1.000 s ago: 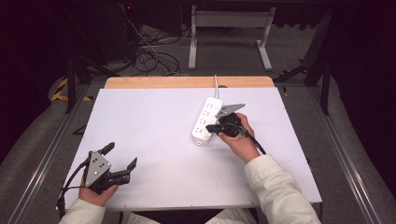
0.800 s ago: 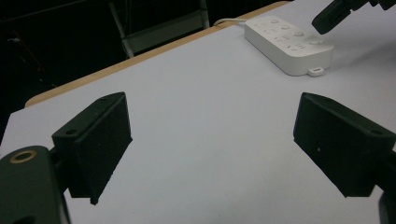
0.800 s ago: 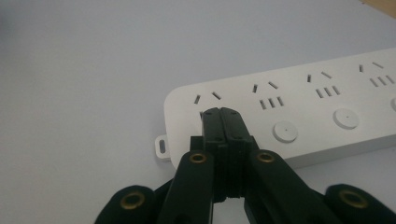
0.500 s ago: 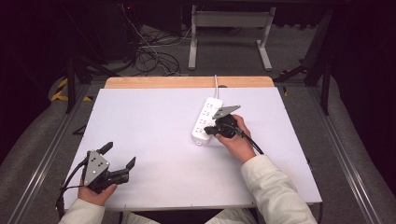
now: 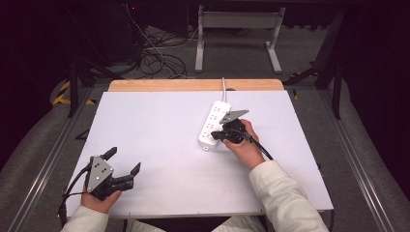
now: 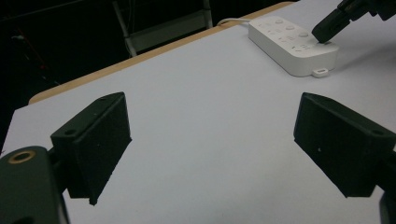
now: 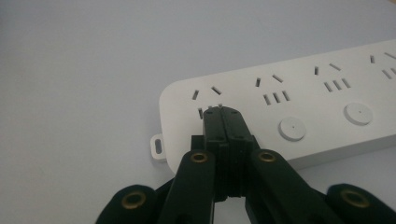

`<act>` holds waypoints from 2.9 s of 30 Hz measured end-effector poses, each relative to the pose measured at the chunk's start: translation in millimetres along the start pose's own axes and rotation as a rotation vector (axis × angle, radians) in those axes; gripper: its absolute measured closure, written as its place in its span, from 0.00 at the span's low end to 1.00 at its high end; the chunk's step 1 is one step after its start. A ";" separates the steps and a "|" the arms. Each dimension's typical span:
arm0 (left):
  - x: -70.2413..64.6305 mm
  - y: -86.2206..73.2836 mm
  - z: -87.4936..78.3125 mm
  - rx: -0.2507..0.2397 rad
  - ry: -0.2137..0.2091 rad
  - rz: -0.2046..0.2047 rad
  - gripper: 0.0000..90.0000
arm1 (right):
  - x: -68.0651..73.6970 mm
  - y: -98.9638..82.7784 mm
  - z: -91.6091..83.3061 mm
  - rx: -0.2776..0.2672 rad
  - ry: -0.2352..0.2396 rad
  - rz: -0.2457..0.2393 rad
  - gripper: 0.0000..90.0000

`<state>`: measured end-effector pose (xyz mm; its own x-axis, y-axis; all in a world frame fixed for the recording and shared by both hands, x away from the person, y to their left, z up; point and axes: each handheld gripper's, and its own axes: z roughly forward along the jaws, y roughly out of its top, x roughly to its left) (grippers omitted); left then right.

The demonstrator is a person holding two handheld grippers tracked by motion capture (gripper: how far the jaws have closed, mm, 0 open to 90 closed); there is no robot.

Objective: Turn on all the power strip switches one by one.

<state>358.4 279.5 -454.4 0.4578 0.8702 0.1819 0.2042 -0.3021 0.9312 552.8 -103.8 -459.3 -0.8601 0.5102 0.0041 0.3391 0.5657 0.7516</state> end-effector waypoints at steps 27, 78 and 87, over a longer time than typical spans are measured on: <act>-0.9 0.1 0.3 0.002 -0.005 0.003 0.13 | 3.6 4.7 2.4 0.050 -0.027 0.006 1.00; 0.1 -0.6 1.1 0.005 -0.004 -0.002 0.13 | -27.4 14.6 7.5 0.038 -0.121 0.063 1.00; -0.2 -0.5 0.5 0.006 -0.005 -0.002 0.13 | -26.4 13.6 7.8 0.040 -0.125 0.065 1.00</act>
<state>358.6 279.3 -455.1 0.4621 0.8687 0.1784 0.2100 -0.3027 0.9297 583.1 -104.5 -454.4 -0.7824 0.6220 -0.0326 0.4093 0.5529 0.7258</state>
